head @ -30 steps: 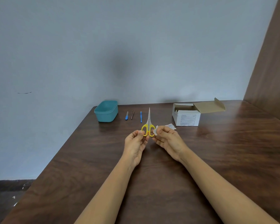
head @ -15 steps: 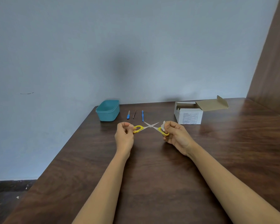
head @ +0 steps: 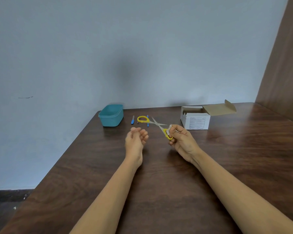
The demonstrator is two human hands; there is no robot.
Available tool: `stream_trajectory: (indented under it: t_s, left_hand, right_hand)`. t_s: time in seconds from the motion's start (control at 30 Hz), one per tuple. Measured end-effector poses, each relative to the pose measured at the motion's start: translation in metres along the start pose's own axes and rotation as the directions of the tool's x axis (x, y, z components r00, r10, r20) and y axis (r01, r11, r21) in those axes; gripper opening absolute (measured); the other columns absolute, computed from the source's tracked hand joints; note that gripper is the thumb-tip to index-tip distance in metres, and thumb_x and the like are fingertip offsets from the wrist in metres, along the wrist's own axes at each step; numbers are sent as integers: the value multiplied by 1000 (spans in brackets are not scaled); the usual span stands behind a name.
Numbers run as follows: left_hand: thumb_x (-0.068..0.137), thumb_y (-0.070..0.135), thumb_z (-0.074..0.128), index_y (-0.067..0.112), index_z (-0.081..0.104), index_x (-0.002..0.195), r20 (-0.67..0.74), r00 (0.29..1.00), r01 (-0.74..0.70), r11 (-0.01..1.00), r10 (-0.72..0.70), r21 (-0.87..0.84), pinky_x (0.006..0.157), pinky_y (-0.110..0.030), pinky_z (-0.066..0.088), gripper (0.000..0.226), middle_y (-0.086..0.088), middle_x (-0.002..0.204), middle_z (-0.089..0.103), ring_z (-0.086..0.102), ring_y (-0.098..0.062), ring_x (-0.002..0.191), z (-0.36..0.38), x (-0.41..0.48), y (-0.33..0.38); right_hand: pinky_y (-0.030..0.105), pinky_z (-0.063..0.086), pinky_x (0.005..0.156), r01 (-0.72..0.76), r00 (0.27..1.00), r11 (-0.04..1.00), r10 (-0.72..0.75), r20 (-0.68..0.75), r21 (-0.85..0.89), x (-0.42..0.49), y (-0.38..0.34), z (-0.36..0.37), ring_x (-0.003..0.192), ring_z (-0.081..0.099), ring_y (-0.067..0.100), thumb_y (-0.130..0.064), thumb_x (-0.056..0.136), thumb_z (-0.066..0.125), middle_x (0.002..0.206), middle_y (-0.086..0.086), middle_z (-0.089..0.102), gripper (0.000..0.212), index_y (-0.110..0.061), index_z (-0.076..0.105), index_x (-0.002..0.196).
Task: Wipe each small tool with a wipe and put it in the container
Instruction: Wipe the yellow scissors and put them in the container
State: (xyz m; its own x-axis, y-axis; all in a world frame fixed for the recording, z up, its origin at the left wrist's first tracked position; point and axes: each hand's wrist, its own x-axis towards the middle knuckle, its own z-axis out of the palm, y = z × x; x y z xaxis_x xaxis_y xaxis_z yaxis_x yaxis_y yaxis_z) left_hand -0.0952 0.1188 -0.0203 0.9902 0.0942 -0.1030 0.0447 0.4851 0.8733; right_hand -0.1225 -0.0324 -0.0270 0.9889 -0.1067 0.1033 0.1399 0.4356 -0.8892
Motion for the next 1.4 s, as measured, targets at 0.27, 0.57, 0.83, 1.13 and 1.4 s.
stream_trajectory:
  t_s: [0.27, 0.57, 0.83, 1.13, 1.4]
  left_hand:
    - [96, 18, 58, 3, 69, 94, 332, 943, -135, 931, 16, 339, 78, -31, 59, 18, -12, 86, 73, 71, -22, 81, 7, -13, -24]
    - [99, 12, 49, 3, 64, 90, 263, 951, -262, 871, 161, 416, 64, -25, 59, 20, -10, 77, 64, 69, -16, 73, 1, -8, -12]
    - [99, 17, 47, 12, 63, 89, 544, 814, -557, 543, 205, 628, 60, -23, 55, 20, -1, 71, 63, 67, -10, 64, -2, -15, -13]
    - [99, 28, 49, 22, 64, 93, 629, 755, -652, 320, 188, 687, 65, -17, 45, 17, 7, 69, 64, 61, -6, 66, -5, -13, -15]
    - [99, 27, 49, 22, 66, 100, 618, 754, -656, 319, 223, 684, 65, -22, 45, 17, 3, 70, 63, 56, -10, 65, -5, -13, -13]
  right_hand:
    - [18, 39, 55, -38, 996, 998, 42, 78, -59, -5, 10, 9, 58, 40, 9, -9, 97, 48, 66, 1, 54, 20, -11, 58, 80]
    - [22, 43, 64, 65, 983, 992, -83, -161, -111, -5, 7, 7, 62, 53, 9, 2, 91, 55, 68, 2, 59, 21, -12, 63, 77]
    - [17, 51, 54, 101, 923, 958, -191, -336, -267, 2, 1, -11, 54, 61, 8, 1, 81, 69, 69, 9, 69, 5, -2, 66, 84]
    - [20, 45, 61, 42, 958, 938, -135, -253, -343, -6, -3, 1, 63, 66, 4, -11, 83, 70, 71, -2, 70, 5, -15, 71, 81]
    - [22, 44, 64, -24, 978, 968, -29, -205, -251, -6, -7, 5, 77, 61, 9, -12, 88, 61, 86, 4, 69, 14, -16, 74, 83]
